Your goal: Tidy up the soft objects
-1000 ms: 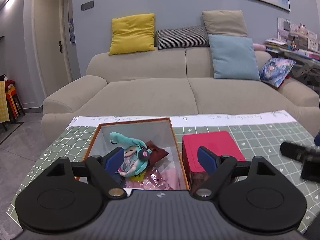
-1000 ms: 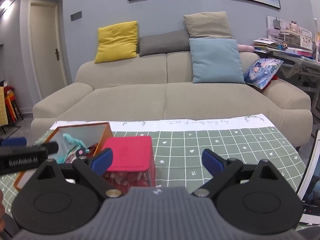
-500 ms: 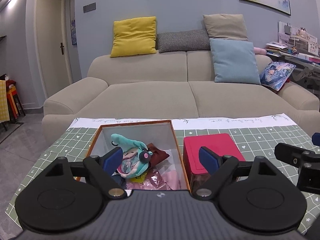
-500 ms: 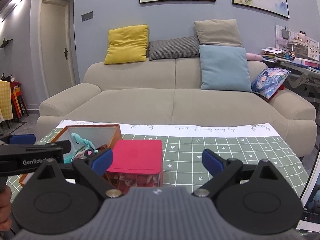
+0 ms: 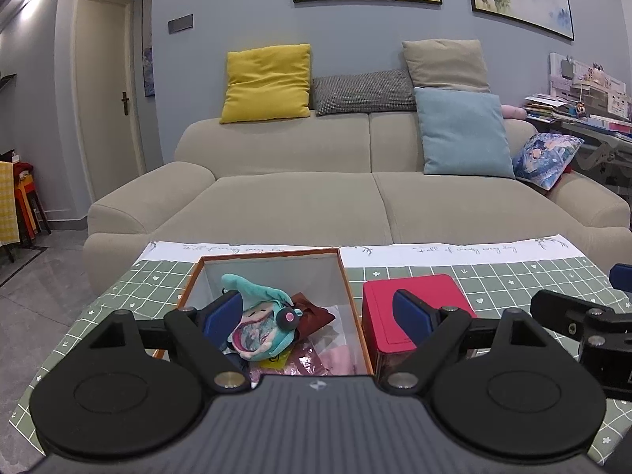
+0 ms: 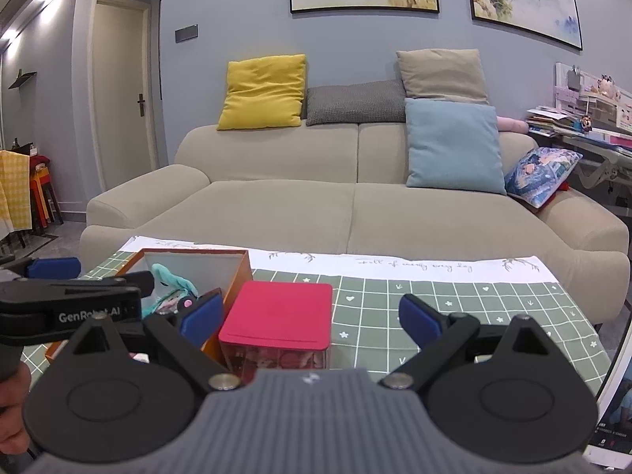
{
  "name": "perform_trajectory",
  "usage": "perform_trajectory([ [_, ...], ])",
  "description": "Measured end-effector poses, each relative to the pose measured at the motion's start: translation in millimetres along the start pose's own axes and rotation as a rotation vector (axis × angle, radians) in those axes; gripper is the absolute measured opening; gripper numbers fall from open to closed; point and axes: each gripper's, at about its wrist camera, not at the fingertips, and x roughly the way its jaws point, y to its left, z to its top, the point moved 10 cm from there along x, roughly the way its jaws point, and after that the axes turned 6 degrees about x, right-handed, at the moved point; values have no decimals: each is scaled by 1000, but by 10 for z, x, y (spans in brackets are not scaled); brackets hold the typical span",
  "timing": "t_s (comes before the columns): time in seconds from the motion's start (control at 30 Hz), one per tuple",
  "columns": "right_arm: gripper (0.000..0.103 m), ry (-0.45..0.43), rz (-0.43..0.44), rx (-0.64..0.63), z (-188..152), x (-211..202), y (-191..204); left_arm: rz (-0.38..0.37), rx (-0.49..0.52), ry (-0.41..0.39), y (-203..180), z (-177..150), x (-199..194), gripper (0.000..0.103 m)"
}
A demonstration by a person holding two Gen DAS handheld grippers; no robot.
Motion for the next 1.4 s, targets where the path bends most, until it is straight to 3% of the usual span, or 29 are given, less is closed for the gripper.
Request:
perform_trajectory([
  [1.4,94,13,1,-29,14,25,16,-6,17,29,-13,-42,26,101],
])
